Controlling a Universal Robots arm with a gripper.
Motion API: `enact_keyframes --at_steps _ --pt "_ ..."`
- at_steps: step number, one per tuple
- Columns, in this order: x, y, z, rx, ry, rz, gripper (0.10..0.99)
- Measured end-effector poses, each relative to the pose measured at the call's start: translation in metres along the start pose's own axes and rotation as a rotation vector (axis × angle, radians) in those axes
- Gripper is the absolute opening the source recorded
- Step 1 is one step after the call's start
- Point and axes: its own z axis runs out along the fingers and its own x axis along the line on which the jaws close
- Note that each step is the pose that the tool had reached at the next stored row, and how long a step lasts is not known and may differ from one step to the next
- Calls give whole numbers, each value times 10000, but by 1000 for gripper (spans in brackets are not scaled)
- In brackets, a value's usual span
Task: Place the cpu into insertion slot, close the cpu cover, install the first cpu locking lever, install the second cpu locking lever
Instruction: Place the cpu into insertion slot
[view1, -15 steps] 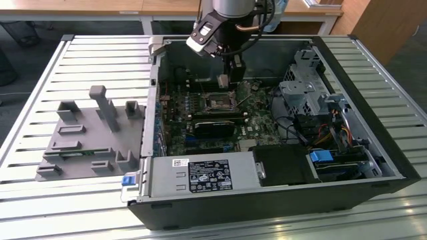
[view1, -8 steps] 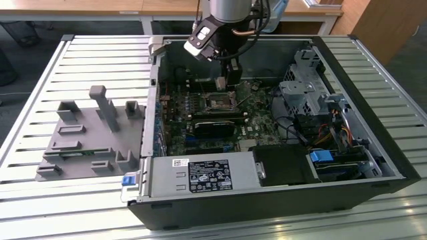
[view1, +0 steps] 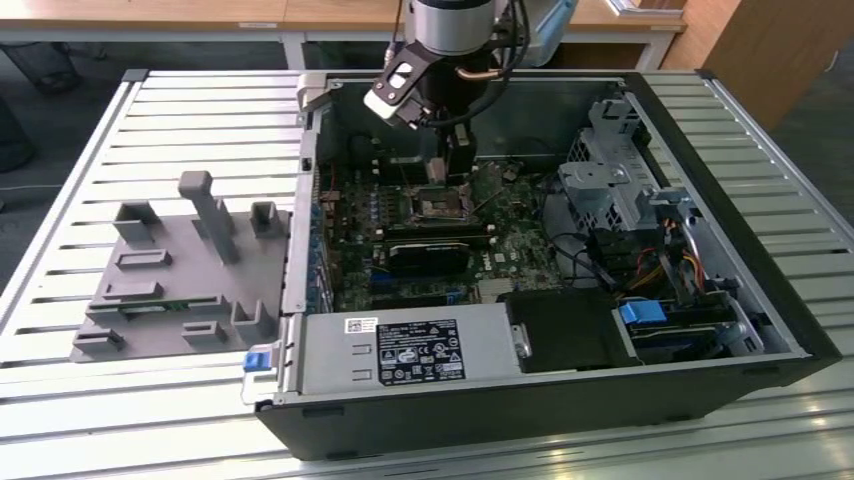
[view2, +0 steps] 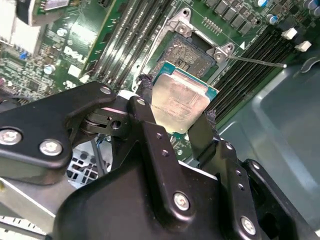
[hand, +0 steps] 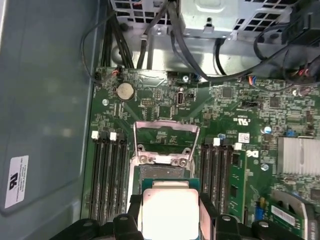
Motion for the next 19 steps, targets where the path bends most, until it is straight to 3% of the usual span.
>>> enact_keyframes --at_steps 14,19 --pt "8 -49 241 3 -86 169 537" --pt "9 -53 275 4 -89 177 537"
